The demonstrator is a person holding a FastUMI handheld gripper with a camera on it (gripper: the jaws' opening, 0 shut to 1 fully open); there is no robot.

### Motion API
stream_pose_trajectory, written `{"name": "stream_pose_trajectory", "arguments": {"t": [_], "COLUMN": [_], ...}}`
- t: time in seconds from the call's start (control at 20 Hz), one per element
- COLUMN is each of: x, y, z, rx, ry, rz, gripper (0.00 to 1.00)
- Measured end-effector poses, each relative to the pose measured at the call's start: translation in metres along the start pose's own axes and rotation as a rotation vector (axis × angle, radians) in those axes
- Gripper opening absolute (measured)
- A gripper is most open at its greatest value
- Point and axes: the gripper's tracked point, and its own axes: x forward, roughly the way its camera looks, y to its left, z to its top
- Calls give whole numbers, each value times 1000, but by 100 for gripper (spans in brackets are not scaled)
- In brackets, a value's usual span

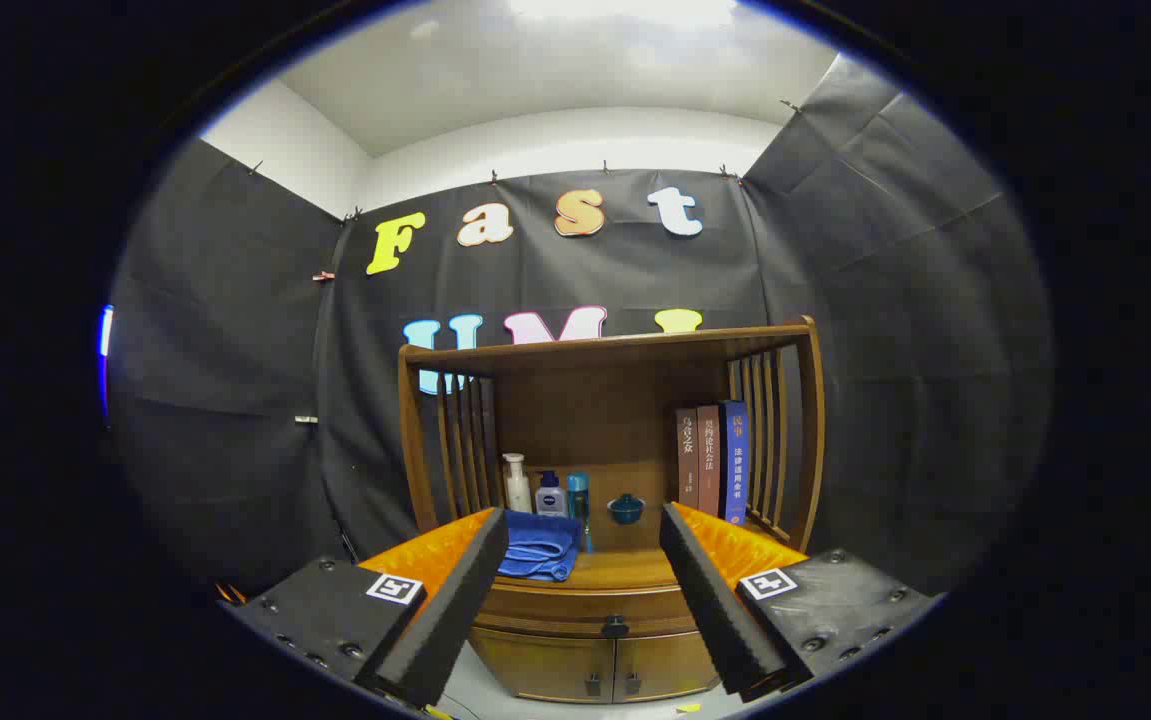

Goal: Pull open the drawer, take out the items inside it, and place them on the countertop above the cabinet.

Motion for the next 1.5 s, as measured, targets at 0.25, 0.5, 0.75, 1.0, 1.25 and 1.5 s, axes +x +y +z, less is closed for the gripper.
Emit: {"name": "stream_pose_trajectory", "arguments": {"t": [0.25, 0.5, 0.75, 1.0, 1.25, 1.5], "x": [0, -1, -3, -5, -4, -1], "y": [1, 0, -1, 0, -1, -5], "z": [2, 0, 2, 3, 1, -13], "rx": [-1, -5, -3, -6, -7, -4], "ry": [-5, -1, -8, -10, -10, 0], "rz": [1, -1, -4, -5, -6, -13], "gripper": [99, 99, 99, 99, 99, 99]}}
